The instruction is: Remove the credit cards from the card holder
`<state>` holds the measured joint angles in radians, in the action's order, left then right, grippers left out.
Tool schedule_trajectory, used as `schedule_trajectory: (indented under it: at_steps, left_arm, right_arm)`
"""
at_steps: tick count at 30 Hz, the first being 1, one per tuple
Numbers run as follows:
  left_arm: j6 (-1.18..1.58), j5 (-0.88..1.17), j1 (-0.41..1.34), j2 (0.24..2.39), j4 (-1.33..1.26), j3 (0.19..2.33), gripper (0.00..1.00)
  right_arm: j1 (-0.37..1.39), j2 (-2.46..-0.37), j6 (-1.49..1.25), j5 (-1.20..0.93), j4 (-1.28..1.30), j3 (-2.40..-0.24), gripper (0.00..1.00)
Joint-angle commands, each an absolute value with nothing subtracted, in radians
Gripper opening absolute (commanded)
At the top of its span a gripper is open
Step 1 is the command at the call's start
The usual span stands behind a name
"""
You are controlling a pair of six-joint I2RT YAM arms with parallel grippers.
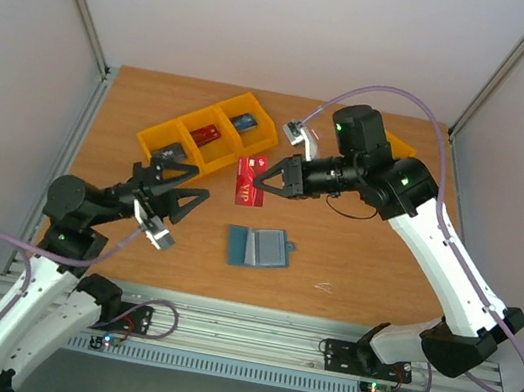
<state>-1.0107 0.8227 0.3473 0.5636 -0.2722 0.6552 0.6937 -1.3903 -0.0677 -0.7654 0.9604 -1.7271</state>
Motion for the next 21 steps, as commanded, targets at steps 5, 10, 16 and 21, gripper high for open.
schedule_trajectory:
  at_steps: [5, 10, 16, 21]
  left_arm:
    - [-1.868, 0.985, 0.365, 0.623, -0.365, 0.633, 0.62]
    - [-1.918, 0.969, 0.373, 0.647, -0.298, 0.661, 0.58]
    - [-1.976, 0.942, 0.378, 0.635, -0.128, 0.699, 0.51]
    - [-2.001, 0.917, 0.380, 0.653, -0.062, 0.726, 0.48]
  right_arm:
    - [0.731, -1.445, -0.146, -0.823, 0.954, -1.771, 0.01]
    - [0.766, -1.474, -0.145, -0.820, 0.953, -1.799, 0.01]
    - [0.787, -1.484, -0.142, -0.817, 0.959, -1.817, 0.01]
    - [0.803, -1.500, -0.137, -0.823, 0.963, -1.832, 0.01]
